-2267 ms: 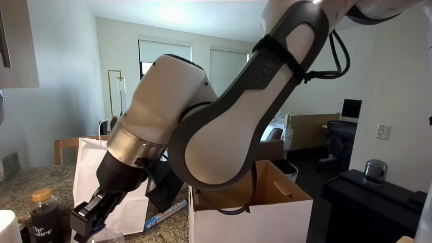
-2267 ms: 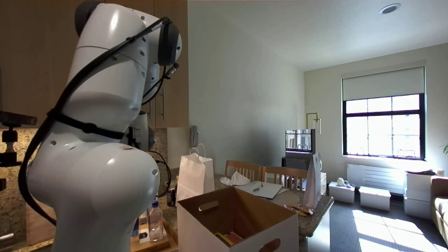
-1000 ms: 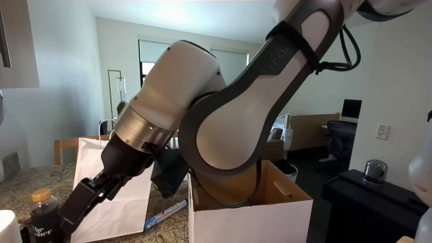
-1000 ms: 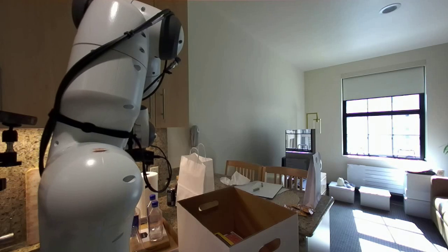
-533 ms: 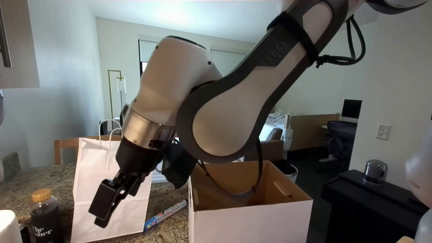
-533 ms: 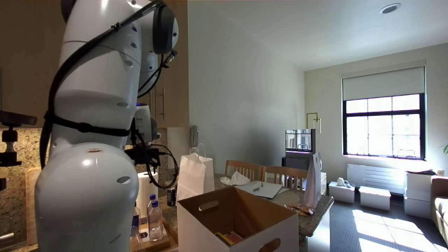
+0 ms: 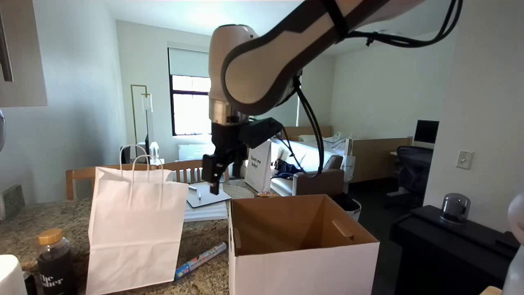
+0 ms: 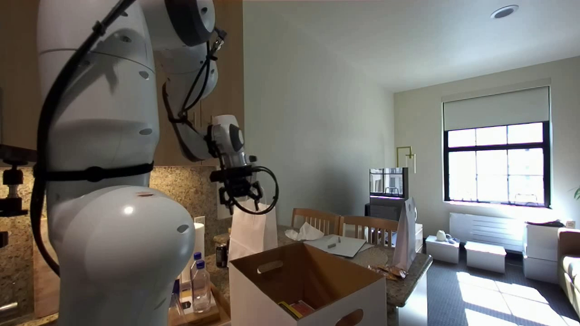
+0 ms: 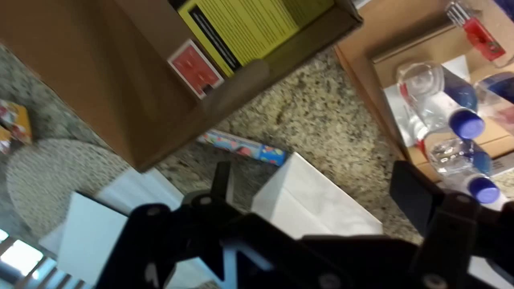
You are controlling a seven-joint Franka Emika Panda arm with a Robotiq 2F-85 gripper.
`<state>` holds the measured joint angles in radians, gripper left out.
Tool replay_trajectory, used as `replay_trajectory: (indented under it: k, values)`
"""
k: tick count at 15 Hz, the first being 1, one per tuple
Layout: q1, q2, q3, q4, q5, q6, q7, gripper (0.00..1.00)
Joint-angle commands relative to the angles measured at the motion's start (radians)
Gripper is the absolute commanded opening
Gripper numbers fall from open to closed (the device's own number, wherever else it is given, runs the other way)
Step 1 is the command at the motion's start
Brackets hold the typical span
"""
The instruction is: Remove the water bottles from the box
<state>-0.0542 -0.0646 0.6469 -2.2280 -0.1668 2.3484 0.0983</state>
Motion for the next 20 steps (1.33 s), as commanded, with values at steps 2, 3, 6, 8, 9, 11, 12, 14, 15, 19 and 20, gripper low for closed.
replay_trajectory:
  k: [2,3,6,8,9,11,12,14,15,19,20]
  values:
    - [0.098,-0.094,-0.280,-0.042,0.107,-0.205,-0.034,1.00]
    - [0.108,-0.110,-0.325,-0.066,0.141,-0.224,-0.029,1.00]
    - [0.124,-0.173,-0.423,-0.158,0.232,-0.226,0.015,1.00]
    - [0.129,-0.212,-0.466,-0.224,0.294,-0.191,0.039,1.00]
    - [0.131,-0.231,-0.485,-0.255,0.333,-0.178,0.047,1.00]
    - [0.134,-0.264,-0.517,-0.312,0.415,-0.152,0.050,1.00]
    - [0.131,-0.275,-0.525,-0.332,0.439,-0.142,0.060,1.00]
    - [0.120,-0.285,-0.523,-0.353,0.422,-0.117,0.099,1.00]
    - [0.113,-0.288,-0.513,-0.358,0.385,-0.098,0.136,1.00]
    - [0.088,-0.285,-0.443,-0.336,0.157,-0.090,0.312,1.00]
    - [0.089,-0.283,-0.431,-0.329,0.106,-0.112,0.337,1.00]
